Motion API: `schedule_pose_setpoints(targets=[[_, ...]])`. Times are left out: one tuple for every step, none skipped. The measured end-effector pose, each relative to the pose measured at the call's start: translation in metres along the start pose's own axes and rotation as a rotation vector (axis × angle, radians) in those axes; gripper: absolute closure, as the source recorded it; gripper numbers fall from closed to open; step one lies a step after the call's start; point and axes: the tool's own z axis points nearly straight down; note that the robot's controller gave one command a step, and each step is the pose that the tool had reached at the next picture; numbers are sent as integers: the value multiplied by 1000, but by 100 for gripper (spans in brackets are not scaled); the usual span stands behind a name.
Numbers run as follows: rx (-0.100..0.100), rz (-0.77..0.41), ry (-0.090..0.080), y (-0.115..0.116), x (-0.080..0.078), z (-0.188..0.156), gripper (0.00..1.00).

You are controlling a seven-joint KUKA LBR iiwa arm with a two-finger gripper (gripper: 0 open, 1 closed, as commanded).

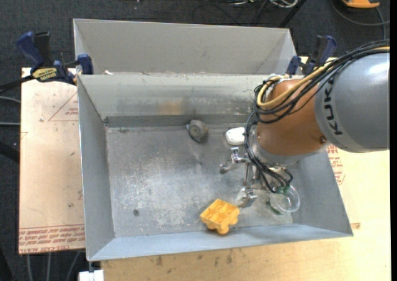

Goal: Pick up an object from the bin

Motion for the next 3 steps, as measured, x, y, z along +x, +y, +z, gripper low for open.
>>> schedule_pose_setpoints(targets=[[-3,-105,5,18,29,-9,0],[-1,-42,3,63,24,5,0],[-3,4,-1,85,22,10,0]])
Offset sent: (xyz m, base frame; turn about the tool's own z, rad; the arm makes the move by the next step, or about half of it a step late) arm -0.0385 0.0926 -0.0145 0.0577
